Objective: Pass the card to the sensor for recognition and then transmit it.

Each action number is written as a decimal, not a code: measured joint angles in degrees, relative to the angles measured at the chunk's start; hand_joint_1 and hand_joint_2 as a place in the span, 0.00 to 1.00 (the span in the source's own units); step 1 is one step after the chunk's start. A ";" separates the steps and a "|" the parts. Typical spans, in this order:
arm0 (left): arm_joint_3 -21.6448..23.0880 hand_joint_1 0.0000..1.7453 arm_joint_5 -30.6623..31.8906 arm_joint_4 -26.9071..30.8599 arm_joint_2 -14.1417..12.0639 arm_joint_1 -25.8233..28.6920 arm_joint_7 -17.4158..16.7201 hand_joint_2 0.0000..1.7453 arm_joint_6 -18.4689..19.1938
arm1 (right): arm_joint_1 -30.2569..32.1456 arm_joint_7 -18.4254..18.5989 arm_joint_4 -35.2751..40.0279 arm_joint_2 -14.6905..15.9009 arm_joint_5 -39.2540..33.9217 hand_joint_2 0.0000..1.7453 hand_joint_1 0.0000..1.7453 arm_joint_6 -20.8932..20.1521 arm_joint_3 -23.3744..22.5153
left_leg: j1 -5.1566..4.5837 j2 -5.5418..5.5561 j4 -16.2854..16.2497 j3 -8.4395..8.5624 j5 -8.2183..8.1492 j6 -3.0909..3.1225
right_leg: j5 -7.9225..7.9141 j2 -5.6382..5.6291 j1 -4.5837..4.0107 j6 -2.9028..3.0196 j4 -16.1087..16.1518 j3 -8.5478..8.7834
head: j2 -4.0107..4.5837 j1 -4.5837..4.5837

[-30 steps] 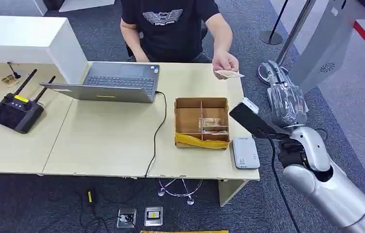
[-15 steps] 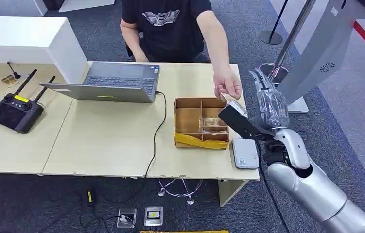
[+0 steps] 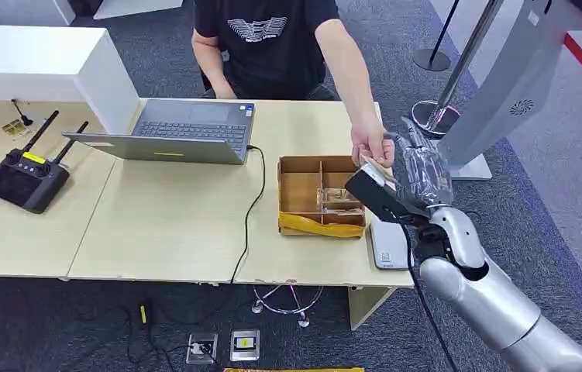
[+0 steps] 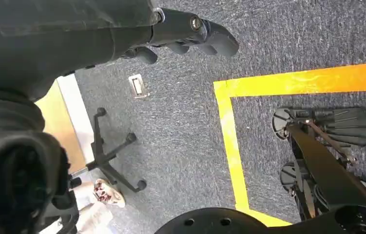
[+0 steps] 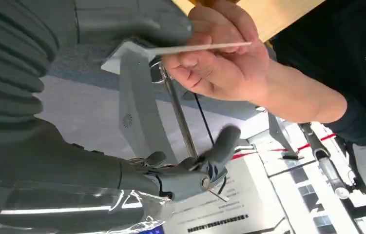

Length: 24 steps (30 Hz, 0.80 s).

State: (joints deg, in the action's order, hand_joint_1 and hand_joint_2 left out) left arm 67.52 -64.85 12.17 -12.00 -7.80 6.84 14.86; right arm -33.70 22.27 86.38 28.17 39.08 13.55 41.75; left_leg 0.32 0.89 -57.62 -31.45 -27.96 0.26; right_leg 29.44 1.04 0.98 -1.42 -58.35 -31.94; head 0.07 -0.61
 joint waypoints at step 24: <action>0.00 0.00 -0.04 0.02 -0.07 0.10 -0.37 0.00 0.00 | 0.05 0.13 -0.81 -0.28 -1.62 1.00 1.00 3.91 0.00 | 0.00 -0.04 -0.01 0.03 0.00 0.00 | -0.01 -0.03 0.00 0.00 0.00 -0.01 | 0.00 0.00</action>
State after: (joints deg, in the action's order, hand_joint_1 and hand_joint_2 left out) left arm 67.52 -64.89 12.20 -12.06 -7.70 6.47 14.86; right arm -33.65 22.40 85.57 27.89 37.46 17.46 41.75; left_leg 0.32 0.85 -57.63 -31.42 -27.96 0.26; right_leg 29.43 1.01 0.98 -1.42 -58.34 -31.95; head 0.07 -0.61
